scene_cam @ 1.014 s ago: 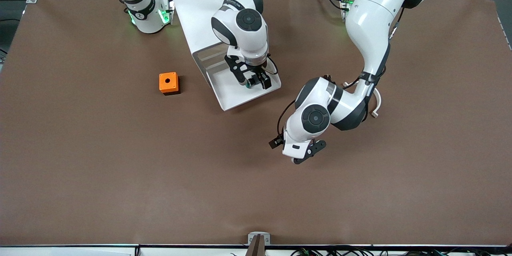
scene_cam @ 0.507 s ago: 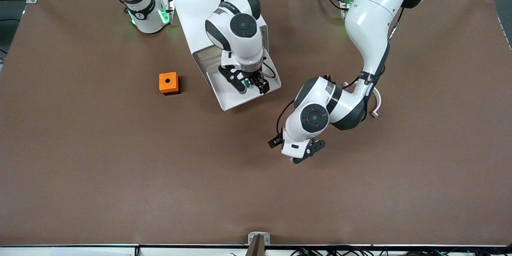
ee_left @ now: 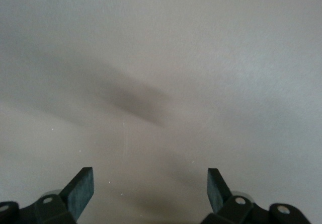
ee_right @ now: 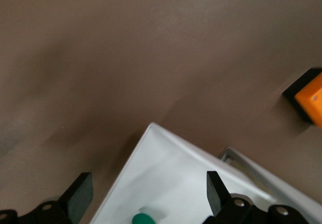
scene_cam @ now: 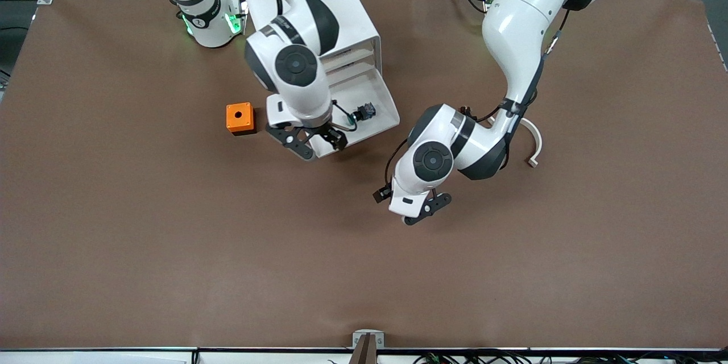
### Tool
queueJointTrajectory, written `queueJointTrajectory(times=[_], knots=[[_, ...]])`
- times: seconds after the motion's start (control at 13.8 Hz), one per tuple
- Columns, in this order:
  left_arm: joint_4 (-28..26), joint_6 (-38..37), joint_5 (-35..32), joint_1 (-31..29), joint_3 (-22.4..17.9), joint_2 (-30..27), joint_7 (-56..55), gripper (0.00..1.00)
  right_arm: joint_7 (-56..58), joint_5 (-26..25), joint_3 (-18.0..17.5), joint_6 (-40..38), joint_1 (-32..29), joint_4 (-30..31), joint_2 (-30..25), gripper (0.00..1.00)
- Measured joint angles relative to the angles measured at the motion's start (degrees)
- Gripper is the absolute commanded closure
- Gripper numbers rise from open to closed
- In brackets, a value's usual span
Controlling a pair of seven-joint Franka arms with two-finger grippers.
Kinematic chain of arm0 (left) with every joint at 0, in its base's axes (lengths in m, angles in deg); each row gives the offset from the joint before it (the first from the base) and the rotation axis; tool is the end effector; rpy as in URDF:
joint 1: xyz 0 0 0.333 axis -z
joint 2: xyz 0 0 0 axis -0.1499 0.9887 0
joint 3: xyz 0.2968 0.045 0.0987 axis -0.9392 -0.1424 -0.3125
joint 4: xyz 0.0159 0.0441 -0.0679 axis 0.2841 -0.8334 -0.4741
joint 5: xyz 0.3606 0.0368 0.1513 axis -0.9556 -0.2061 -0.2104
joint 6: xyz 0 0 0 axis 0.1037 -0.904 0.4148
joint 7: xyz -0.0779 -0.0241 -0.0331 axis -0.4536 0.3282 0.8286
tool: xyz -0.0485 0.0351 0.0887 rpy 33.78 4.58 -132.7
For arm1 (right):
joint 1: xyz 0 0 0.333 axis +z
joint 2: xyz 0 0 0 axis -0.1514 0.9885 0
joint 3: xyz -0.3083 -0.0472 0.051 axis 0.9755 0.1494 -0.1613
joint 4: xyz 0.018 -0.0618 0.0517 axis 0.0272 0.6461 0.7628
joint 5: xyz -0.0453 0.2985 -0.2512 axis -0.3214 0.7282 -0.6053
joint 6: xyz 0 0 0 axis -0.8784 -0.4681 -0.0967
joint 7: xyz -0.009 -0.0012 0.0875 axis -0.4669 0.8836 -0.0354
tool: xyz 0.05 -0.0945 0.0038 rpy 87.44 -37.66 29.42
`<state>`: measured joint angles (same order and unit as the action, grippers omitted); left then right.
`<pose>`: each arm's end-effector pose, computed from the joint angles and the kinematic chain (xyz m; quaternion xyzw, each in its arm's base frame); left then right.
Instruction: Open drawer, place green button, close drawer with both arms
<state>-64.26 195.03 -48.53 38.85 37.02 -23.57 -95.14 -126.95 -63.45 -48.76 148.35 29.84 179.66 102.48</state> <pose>0.6055 -0.4388 0.2569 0.9647 0.2463 -0.0853 0.0382 0.5193 0.3936 0.3778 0.9565 -0.2884 -0.0381 0.0217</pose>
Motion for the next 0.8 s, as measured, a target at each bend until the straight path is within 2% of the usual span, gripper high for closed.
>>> queueJointTrajectory(times=[0.8], knots=[[-1.64, 0.0, 0.0, 8.64, 0.06, -0.02, -4.52, 0.01, 41.62, -0.15, 0.25, -16.85, -21.98, -0.1, -11.45, 0.0]])
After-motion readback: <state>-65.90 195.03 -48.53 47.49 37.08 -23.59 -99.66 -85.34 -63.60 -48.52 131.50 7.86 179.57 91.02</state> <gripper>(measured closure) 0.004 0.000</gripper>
